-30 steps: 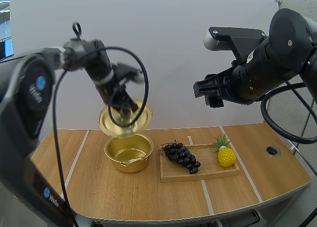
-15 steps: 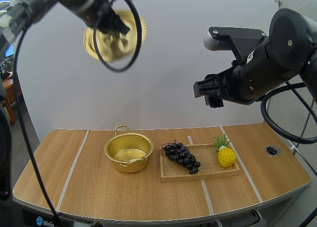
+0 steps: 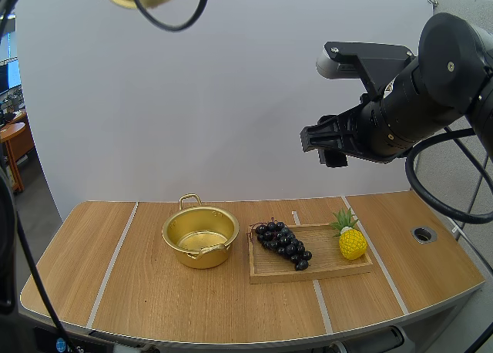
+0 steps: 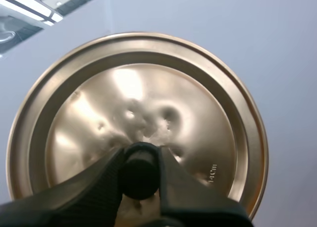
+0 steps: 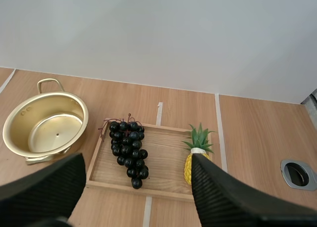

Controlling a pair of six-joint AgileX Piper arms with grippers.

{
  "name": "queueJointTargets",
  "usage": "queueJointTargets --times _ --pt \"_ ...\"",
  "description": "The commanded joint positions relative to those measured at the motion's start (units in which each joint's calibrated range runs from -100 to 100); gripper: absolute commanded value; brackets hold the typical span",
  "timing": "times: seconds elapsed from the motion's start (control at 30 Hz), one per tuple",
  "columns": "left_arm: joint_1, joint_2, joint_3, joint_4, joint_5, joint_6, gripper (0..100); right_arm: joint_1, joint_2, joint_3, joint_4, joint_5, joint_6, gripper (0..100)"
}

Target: Open the pot, put the pineapple inside, and close it

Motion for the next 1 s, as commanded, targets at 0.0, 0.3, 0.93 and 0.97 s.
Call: queueJointTargets --times 0.0,0.3,0.93,0.97 --pt "-0.17 -0.3 -1.9 0.4 -2.8 -0.9 0 -0.2 1.2 -0.4 -3.6 0.0 1.6 100" --pt "-0.17 -0.3 -1.9 0.9 -6.6 -0.9 0 -0.2 8.9 -0.4 -7.3 0.0 3.8 100" --pt "-0.17 -0.3 -1.9 1.2 -14.5 -0.9 0 -3.9 21.0 -0.4 -12.0 0.0 5.8 100" --pt "-0.17 -0.3 -1.9 1.2 -14.5 -0.9 0 -3.9 22.1 -0.4 -12.0 0.0 5.7 100"
